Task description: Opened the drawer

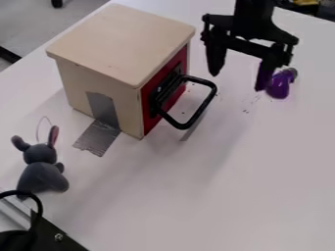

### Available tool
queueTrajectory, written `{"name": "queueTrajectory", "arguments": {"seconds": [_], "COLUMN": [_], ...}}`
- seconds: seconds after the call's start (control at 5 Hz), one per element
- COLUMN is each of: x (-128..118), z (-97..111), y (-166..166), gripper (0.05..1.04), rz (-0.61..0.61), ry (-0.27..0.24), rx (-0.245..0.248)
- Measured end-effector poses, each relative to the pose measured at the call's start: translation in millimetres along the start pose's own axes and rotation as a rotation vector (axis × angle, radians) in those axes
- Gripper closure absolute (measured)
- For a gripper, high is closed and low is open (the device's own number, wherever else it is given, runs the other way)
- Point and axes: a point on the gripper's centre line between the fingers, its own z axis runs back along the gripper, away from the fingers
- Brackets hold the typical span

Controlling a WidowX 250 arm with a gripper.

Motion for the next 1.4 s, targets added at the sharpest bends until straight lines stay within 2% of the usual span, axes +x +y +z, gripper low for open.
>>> {"name": "queueTrajectory", "arguments": {"seconds": [0.2, 0.4, 0.6, 1.0, 1.2, 1.4], "x": [1, 2, 1, -14, -18, -19], "z": [-7, -20, -47, -96, -105, -106], "y": [16, 21, 18, 35, 37, 31], "gripper": [0.085, 0.085, 0.085, 0.085, 0.138, 0.421], "rz": [0.039, 0.003, -0.059, -0.101, -0.127, -0.165], "ry": [-0.004, -0.022, 0.024, 0.162, 0.19, 0.182], "rx": [0.013, 0.0, -0.023, -0.037, -0.018, -0.003]}}
